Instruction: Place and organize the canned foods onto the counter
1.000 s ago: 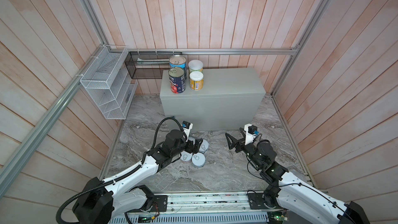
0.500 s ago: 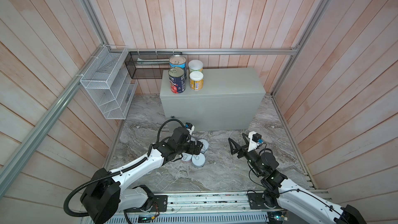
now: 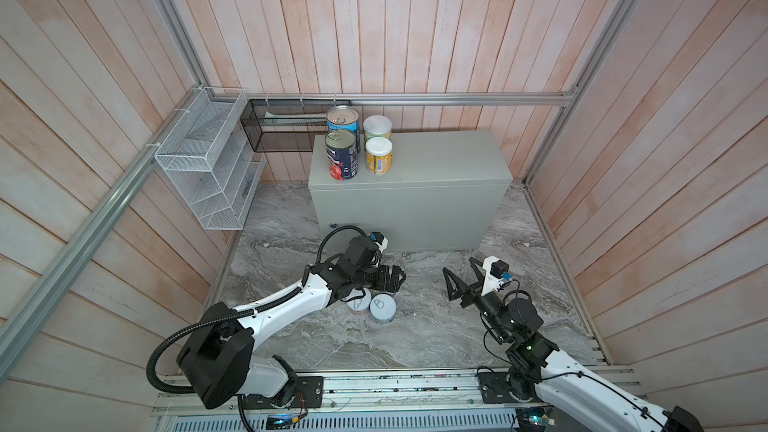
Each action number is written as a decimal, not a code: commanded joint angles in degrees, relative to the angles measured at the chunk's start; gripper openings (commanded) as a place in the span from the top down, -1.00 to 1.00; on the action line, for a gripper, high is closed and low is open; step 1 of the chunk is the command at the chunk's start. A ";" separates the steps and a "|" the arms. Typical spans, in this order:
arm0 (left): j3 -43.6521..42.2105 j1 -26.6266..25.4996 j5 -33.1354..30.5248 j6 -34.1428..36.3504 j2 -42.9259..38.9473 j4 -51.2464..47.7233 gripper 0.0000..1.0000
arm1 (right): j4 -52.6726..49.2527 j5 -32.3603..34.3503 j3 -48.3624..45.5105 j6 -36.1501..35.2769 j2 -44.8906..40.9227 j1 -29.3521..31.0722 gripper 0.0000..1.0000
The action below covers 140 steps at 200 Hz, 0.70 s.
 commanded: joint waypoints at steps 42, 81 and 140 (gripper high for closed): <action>5.19 -3.16 -2.96 -3.30 3.69 -7.07 -1.00 | -3.64 1.65 -2.61 -6.16 -8.80 -0.33 -0.96; 6.32 -3.92 -5.18 -5.45 4.10 -9.68 -1.00 | -3.60 2.25 -3.57 -6.58 -10.47 -0.53 -0.96; 6.69 -4.35 -6.76 -9.06 5.62 -9.95 -1.00 | -4.04 2.21 -3.13 -5.70 -9.08 -0.62 -0.96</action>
